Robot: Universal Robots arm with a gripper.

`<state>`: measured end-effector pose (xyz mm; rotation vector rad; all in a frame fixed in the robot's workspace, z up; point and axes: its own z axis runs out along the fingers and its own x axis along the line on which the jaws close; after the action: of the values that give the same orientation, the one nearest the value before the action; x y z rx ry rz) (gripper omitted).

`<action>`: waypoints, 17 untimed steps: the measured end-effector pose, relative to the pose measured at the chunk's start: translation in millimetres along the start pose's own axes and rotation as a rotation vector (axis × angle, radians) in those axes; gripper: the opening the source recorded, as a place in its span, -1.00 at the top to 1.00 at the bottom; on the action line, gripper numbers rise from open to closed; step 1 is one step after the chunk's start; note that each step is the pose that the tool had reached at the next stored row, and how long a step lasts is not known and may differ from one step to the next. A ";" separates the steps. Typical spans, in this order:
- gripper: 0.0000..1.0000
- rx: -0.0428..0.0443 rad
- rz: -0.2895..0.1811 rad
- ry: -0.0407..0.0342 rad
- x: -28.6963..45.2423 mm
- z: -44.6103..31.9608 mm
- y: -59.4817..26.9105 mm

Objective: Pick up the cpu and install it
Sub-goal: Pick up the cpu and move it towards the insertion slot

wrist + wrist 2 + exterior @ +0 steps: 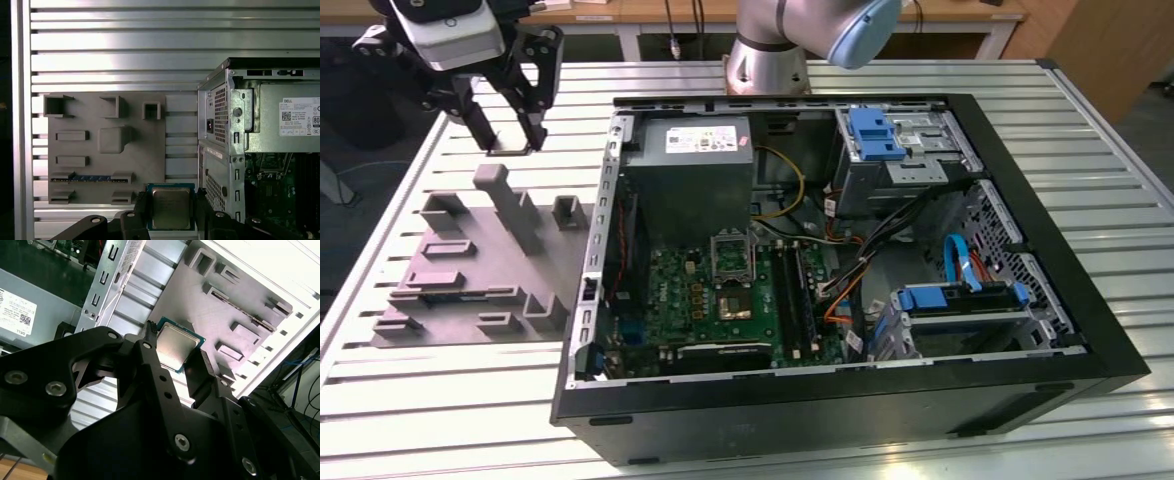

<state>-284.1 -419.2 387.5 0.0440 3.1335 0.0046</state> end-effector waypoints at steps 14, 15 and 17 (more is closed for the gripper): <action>0.06 -0.0001 0.000 -0.0001 -7.1 0.3 0.2; 0.06 0.0000 0.000 0.0000 -8.0 0.2 0.2; 0.06 0.0000 0.000 0.0000 -9.3 0.3 -2.4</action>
<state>-274.9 -421.9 387.2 0.0441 3.1336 0.0046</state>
